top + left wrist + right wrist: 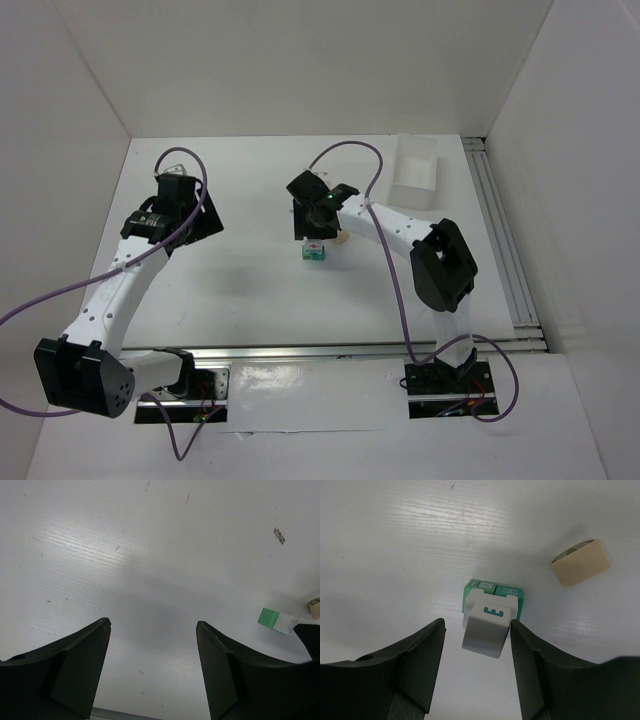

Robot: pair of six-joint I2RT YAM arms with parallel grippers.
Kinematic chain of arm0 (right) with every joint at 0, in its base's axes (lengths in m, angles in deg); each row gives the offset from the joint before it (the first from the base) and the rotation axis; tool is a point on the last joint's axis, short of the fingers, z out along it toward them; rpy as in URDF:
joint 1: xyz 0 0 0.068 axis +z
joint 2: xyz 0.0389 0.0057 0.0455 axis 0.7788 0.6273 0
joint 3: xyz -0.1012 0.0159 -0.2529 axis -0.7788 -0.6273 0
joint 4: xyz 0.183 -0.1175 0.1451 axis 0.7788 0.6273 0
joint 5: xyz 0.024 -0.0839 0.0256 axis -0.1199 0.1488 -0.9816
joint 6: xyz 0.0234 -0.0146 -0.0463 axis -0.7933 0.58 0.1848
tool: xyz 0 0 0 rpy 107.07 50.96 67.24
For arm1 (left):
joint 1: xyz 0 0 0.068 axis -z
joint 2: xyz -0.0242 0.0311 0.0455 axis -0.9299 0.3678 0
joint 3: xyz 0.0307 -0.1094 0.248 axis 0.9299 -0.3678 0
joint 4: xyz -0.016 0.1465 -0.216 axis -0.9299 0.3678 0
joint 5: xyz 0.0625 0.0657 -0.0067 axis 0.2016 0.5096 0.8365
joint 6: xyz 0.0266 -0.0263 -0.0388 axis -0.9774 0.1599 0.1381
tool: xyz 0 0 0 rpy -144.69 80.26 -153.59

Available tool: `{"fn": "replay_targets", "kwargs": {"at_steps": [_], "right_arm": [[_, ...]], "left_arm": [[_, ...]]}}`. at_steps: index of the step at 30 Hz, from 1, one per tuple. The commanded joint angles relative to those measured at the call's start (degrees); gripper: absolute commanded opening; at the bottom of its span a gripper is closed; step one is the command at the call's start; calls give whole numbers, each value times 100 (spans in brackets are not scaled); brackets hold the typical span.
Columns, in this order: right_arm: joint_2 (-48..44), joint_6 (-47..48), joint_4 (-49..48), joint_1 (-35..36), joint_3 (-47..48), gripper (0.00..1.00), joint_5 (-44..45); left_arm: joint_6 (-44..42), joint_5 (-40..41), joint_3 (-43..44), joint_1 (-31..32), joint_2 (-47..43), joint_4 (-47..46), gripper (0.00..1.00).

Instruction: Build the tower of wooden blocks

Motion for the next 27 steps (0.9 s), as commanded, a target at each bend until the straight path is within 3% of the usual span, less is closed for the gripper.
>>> {"fn": "replay_targets", "kwargs": {"at_steps": [1, 16, 22, 27], "right_arm": [[17, 35, -151, 49, 40, 62, -10], [70, 88, -29, 101, 145, 62, 157], [-53, -26, 33, 101, 198, 79, 508], [-290, -26, 95, 101, 434, 84, 868]], "left_arm": [[-110, 37, -2, -32, -103, -120, 82], [-110, 37, 50, -32, -103, -120, 82], [-110, -15, 50, -32, -103, -120, 82], [-110, -15, 103, -32, -51, -120, 82]]}}
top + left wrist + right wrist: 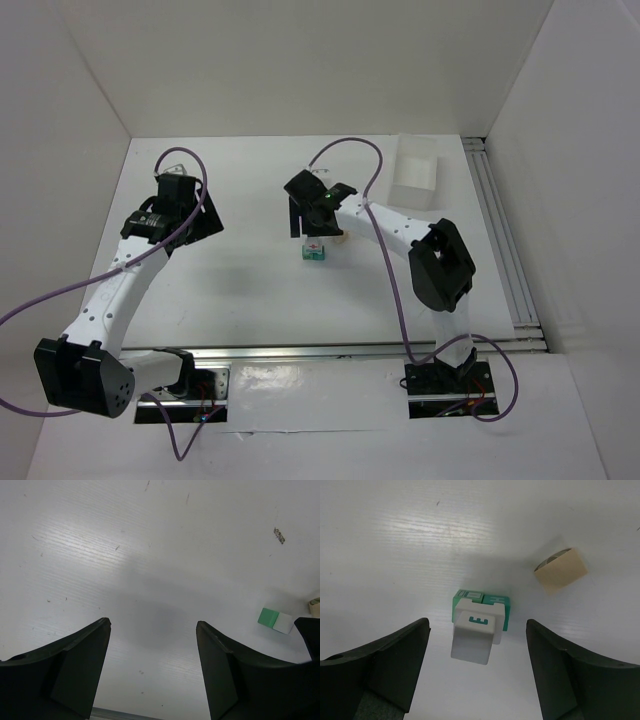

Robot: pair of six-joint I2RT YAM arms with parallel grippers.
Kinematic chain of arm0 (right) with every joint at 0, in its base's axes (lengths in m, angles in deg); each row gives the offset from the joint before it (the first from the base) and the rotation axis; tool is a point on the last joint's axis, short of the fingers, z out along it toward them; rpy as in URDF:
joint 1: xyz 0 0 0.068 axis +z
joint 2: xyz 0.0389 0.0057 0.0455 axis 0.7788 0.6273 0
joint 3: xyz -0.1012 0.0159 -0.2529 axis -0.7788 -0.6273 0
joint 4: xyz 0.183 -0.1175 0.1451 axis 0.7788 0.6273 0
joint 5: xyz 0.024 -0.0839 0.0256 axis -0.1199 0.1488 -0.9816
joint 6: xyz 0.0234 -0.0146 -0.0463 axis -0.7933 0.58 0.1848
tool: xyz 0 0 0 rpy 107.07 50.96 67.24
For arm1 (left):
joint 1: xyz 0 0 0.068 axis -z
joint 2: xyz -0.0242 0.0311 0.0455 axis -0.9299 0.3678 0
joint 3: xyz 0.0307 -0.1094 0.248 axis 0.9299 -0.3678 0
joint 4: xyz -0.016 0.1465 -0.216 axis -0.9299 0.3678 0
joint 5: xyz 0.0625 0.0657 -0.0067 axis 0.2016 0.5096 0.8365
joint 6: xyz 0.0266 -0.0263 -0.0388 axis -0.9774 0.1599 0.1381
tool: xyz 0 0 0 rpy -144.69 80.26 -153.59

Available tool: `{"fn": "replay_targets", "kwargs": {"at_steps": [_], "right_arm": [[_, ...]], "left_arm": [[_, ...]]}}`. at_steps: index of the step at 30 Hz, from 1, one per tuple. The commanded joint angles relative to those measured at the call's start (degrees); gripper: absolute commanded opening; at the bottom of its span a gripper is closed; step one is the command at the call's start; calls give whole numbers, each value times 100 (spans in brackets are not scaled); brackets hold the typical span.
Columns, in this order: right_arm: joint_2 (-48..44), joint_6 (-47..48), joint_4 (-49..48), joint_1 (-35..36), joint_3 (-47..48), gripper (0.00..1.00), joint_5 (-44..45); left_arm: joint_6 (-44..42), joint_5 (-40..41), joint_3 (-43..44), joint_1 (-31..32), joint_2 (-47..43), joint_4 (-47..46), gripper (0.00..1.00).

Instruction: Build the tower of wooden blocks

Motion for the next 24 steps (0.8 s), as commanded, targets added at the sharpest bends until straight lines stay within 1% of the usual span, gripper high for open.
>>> {"fn": "replay_targets", "kwargs": {"at_steps": [1, 5, 6, 7, 9, 10, 11, 12, 14, 15, 17, 18, 21, 23, 24], "right_arm": [[-415, 35, 114, 51, 530, 85, 488], [-600, 97, 212, -194, 778, 85, 823], [-774, 97, 142, -282, 717, 85, 823], [-872, 97, 72, -553, 490, 85, 823], [-1065, 159, -271, -905, 173, 83, 368], [-1231, 159, -402, -1238, -2, 82, 201], [-1285, 306, -595, -1389, -335, 81, 25], [-1286, 378, -649, -1538, -460, 81, -325], [-1163, 631, -650, -1933, -679, 77, -721], [-989, 729, -650, -2031, -681, 76, -1159], [-795, 1131, -703, -2172, -751, 76, -1688], [-680, 1291, -703, -2242, -751, 76, -2143], [-267, 1677, -755, -2243, -751, 75, -2533], [-135, 1679, -930, -2243, -812, 75, -2622], [-134, 1749, -1027, -2243, -882, 73, -2735]], "left_arm": [[-110, -13, 103, -32, -51, -120, 82], [-163, -13, 103, -32, -51, -120, 82], [-163, 39, 103, -32, -51, -120, 82], [-163, 40, 103, -32, -51, -120, 82], [-163, 92, 103, -32, -51, -120, 82], [-163, 92, 103, -32, -51, -120, 82], [-163, 92, 103, -32, -51, -120, 82], [-163, 92, 103, -32, -51, -120, 82], [-163, 92, 103, -32, -51, -120, 82], [-163, 92, 103, -32, -51, -120, 82], [-163, 92, 103, -32, 2, -120, 82], [-163, 92, 103, -32, 2, -120, 82], [-110, 92, 103, -32, 2, -120, 82], [-110, 92, 103, -32, 2, -120, 82], [-110, 92, 103, -32, 2, -120, 82]]}}
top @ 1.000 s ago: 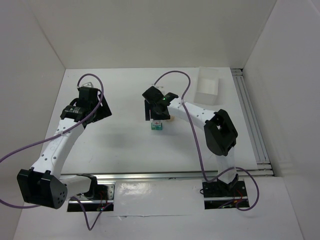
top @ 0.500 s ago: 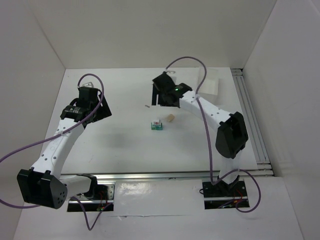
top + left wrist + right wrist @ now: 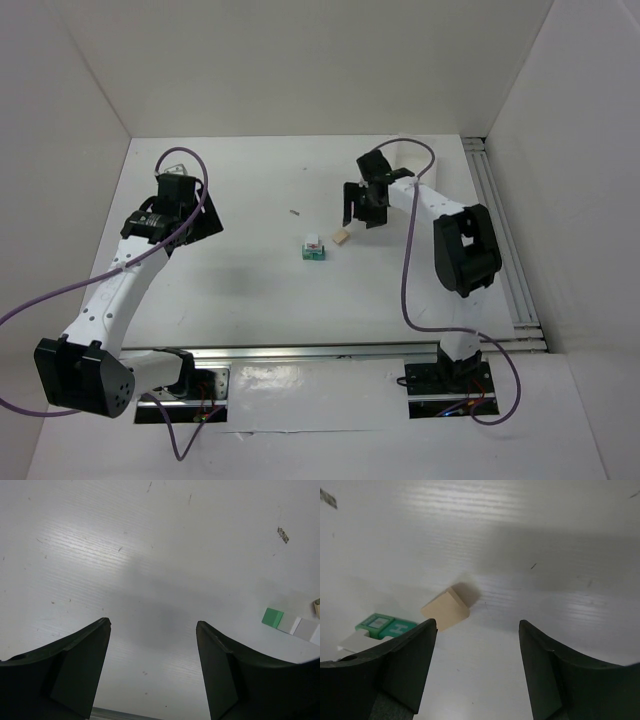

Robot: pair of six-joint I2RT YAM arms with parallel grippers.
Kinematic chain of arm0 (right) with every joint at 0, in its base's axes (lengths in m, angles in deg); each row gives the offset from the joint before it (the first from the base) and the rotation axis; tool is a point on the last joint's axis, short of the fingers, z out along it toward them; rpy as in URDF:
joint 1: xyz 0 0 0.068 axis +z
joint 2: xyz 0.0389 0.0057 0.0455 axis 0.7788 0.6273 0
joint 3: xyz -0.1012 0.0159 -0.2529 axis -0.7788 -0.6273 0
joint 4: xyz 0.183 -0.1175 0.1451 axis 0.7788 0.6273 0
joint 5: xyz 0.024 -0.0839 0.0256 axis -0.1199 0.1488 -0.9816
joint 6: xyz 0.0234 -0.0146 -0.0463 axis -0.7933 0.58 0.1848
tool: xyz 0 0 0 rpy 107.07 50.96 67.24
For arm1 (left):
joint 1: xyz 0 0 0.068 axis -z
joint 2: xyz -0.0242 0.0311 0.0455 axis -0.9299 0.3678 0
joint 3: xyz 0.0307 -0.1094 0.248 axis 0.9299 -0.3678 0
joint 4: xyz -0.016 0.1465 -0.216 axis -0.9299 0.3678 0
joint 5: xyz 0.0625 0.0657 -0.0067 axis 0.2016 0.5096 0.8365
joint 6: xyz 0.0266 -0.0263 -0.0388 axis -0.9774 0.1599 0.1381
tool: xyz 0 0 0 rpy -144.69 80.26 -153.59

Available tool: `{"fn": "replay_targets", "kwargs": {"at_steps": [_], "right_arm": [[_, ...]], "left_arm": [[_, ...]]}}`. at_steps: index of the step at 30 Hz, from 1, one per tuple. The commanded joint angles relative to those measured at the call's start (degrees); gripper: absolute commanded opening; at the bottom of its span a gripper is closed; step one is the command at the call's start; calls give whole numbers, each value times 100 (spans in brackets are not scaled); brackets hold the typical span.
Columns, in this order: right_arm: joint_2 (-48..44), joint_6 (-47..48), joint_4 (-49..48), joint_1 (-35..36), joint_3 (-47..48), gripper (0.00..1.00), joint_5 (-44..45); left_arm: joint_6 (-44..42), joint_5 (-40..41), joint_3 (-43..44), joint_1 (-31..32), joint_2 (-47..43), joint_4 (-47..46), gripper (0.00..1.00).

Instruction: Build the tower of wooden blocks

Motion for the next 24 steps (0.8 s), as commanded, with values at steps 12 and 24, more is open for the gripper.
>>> {"fn": "replay_targets", "kwargs": {"at_steps": [12, 24], "right_arm": [[722, 730, -620, 61, 218, 65, -1247], [616, 677, -620, 61, -2, 31, -1115]], "left_arm": [[-5, 51, 103, -32, 53, -118, 82], [-5, 51, 103, -32, 53, -118, 82]]}}
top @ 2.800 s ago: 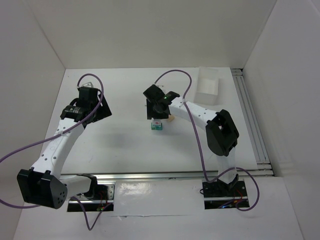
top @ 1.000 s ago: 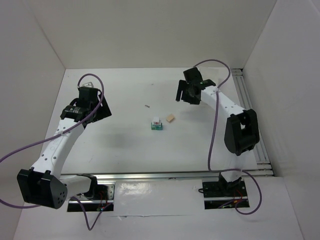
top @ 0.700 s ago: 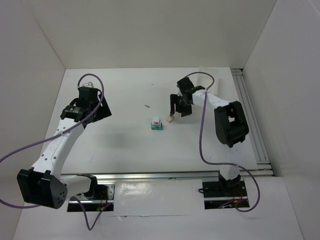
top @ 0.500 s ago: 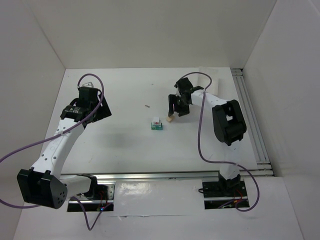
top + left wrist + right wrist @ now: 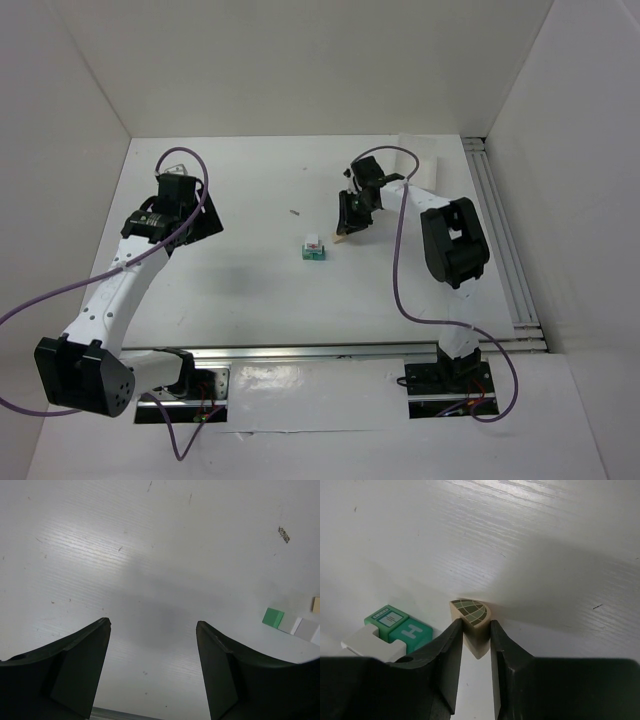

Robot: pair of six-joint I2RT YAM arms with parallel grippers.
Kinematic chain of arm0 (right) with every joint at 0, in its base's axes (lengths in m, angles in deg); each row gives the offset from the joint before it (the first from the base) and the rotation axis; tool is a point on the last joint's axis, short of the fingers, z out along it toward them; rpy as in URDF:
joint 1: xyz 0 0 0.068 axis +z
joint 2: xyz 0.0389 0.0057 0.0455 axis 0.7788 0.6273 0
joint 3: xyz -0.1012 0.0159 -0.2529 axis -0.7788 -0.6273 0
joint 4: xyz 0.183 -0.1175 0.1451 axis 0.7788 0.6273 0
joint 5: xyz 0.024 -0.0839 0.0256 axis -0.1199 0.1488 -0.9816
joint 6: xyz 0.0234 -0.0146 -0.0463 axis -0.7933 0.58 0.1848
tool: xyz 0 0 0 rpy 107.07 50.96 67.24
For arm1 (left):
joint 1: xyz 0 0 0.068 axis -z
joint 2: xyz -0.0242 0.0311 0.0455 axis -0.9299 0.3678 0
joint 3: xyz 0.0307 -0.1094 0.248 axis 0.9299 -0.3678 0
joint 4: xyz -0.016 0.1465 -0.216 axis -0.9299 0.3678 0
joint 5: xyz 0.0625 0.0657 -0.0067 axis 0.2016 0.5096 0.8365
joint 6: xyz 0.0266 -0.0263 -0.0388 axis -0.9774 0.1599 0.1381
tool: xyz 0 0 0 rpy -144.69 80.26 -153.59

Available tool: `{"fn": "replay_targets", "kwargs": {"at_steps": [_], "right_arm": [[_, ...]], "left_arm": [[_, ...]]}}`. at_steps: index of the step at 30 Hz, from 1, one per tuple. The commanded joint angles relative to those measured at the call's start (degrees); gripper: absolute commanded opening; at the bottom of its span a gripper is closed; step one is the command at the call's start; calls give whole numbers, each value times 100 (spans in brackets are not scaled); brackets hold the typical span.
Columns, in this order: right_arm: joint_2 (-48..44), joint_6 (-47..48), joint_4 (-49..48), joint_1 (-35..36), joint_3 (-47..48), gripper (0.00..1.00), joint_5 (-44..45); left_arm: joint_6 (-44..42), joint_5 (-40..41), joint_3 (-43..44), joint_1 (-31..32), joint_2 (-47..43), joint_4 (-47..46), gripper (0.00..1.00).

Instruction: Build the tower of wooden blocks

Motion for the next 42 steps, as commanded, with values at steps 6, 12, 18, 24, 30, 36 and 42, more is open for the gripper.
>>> {"fn": "replay_targets", "kwargs": {"at_steps": [6, 12, 18, 24, 30, 36, 42], "right_arm": [[-381, -151, -71, 72, -80, 22, 547], [-1057, -450, 289, 124, -292, 12, 2137], [-1402, -653, 1175, 318, -442, 12, 4220], [-735, -881, 2405, 590, 129, 12, 5608], [92, -1302, 3172, 862, 543, 12, 6374], [427, -1374, 3234, 1047, 728, 17, 6297], [856, -1426, 3287, 1258, 1052, 30, 6192]], "left_arm": [[47, 51, 103, -32, 33, -118, 82], [47, -2, 103, -32, 33, -118, 82], [-5, -2, 103, -32, 86, -118, 82], [-5, -55, 103, -32, 86, -118, 82], [-5, -55, 50, -32, 33, -118, 81], [-5, -55, 50, -32, 33, -118, 81], [-5, -107, 103, -32, 33, -118, 81]]}}
